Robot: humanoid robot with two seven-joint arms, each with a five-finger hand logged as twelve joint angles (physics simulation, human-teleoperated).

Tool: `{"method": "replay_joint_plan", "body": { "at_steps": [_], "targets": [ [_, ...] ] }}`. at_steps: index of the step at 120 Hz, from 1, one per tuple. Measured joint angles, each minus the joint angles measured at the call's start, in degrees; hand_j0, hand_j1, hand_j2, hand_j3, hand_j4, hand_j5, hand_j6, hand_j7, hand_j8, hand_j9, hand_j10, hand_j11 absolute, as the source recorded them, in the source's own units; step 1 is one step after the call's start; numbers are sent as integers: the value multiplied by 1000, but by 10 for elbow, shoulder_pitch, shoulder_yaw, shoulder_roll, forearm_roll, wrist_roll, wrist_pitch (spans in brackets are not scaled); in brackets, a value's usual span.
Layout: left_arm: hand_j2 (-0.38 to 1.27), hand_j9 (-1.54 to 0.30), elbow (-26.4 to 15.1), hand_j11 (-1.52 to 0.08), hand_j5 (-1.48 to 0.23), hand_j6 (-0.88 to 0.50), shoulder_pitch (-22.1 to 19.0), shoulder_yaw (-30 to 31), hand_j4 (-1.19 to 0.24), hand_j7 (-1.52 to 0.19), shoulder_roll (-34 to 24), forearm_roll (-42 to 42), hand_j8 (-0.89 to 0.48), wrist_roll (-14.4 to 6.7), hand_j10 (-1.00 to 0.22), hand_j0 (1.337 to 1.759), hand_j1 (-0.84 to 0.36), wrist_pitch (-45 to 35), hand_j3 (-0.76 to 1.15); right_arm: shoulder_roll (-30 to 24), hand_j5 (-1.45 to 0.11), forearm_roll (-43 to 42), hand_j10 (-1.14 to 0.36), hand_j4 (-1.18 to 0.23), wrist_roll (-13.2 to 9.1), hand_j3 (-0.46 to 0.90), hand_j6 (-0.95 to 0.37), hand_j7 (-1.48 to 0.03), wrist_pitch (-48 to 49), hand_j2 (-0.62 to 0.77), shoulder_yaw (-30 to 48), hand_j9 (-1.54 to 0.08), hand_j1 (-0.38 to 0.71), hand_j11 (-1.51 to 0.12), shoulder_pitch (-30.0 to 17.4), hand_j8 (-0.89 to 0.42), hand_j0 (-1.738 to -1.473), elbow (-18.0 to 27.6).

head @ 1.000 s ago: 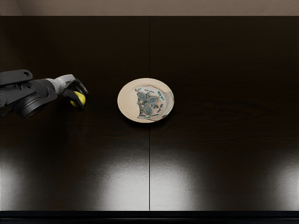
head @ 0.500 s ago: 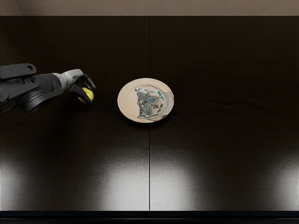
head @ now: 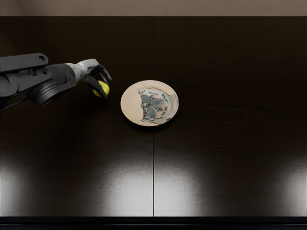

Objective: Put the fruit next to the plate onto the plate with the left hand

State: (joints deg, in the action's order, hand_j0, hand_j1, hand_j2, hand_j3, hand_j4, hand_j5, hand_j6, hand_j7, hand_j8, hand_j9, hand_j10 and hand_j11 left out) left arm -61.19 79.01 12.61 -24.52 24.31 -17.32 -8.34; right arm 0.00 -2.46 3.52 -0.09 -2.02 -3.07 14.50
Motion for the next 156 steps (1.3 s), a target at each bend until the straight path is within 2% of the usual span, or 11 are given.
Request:
{"method": "replay_joint_plan", "body": {
  "at_steps": [33, 93, 156],
  "targets": [
    [465, -918, 0, -931, -949, -636, 4, -27, -696, -909, 24, 1, -486, 0, -620, 1656, -328, 0, 0, 0, -24, 0, -19, -19, 0, 0, -19, -24, 0, -4, 0, -24, -326, -24, 0, -19, -1658, 0],
    [555, -927, 0, -933, -956, -614, 6, -70, -688, -917, 74, 0, -456, -1, -599, 1656, -375, 0, 0, 0, -25, 0, -19, -19, 0, 0, -19, -25, 0, -4, 0, -25, -326, -25, 0, -19, -1658, 0],
    [549, -903, 0, -907, -918, -632, -26, -81, -680, -890, 90, -2, -472, 1, -615, 1656, -369, 25, 0, 0, -24, 0, -19, -19, 0, 0, -19, -24, 0, -4, 0, -24, -326, -24, 0, -19, -1658, 0]
  ]
}}
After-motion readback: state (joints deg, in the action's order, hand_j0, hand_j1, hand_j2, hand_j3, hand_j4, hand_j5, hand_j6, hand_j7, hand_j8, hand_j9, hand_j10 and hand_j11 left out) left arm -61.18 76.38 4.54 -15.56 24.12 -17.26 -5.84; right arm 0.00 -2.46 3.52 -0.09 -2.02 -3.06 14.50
